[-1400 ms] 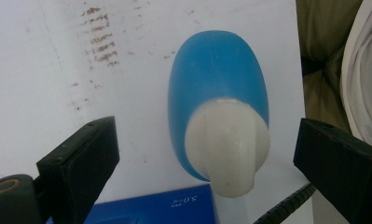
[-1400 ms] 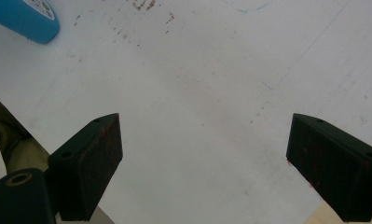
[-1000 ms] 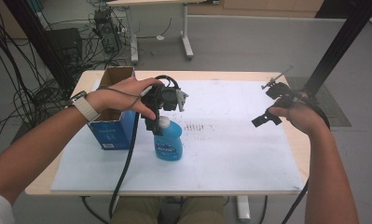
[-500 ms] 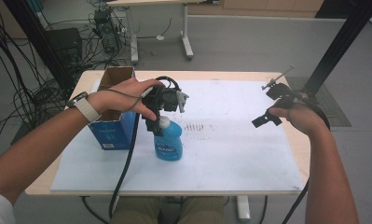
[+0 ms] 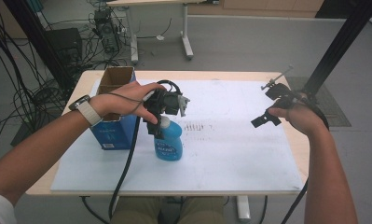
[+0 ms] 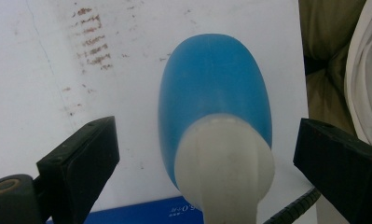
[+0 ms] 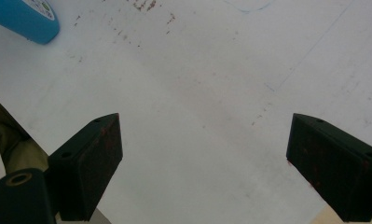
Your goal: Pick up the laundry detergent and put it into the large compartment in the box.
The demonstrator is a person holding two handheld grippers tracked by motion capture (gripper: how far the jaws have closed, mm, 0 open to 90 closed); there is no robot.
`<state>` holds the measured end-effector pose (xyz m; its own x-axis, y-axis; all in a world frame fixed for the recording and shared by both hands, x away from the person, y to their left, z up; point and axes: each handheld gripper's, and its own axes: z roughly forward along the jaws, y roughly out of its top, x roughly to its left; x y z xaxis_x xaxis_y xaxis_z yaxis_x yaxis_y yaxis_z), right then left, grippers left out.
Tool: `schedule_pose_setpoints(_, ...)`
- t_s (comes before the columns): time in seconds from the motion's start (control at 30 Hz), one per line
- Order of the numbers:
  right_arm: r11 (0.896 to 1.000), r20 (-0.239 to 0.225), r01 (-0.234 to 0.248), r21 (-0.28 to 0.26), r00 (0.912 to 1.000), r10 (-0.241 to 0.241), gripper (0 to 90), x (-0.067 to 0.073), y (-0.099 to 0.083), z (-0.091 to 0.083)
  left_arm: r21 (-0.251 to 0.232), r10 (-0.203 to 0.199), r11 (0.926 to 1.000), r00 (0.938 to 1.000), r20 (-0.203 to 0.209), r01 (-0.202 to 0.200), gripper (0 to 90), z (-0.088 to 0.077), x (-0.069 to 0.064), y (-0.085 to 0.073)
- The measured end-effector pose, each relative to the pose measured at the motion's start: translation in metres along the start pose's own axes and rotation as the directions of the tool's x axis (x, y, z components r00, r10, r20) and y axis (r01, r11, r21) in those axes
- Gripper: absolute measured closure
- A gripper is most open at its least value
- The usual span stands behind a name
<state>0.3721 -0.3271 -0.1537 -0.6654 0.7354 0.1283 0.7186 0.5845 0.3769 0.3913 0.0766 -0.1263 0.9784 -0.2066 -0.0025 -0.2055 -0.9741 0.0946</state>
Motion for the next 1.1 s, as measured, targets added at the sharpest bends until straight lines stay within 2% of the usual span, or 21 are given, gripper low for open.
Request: schedule_pose_setpoints(1.1, 1.000, -0.004, 0.002, -0.006, 1.0000, -0.002, 10.5, 0.000, -0.004, 0.002, 0.039, 0.001, 0.9993, 0.9996, -0.029, 0.000, 8.1, 0.028, -0.008, 0.011)
